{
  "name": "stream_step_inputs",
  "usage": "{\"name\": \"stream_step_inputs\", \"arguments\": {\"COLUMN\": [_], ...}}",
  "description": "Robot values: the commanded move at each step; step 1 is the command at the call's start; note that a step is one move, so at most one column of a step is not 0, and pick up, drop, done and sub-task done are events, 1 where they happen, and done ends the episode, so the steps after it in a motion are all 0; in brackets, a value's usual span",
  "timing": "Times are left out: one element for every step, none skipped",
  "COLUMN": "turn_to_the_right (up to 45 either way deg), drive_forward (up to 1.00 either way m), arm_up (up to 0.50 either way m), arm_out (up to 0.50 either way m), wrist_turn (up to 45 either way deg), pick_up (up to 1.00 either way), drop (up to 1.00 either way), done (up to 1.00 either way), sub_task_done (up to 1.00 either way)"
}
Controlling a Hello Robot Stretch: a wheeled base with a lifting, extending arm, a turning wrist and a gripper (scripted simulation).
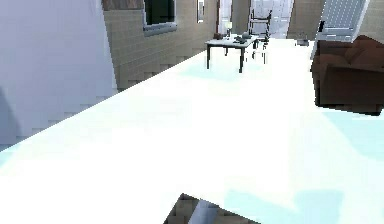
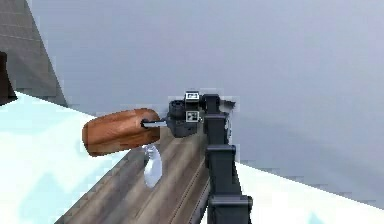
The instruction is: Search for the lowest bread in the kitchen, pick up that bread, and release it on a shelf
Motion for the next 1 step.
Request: {"name": "stream_step_inputs", "arguments": {"turn_to_the_right": [0.0], "drive_forward": [0.0], "arm_up": [-0.32], "arm_out": [0.0], "wrist_turn": [0.0], "pick_up": [0.0], "drop": [0.0], "done": [0.0], "sub_task_done": [0.0]}}
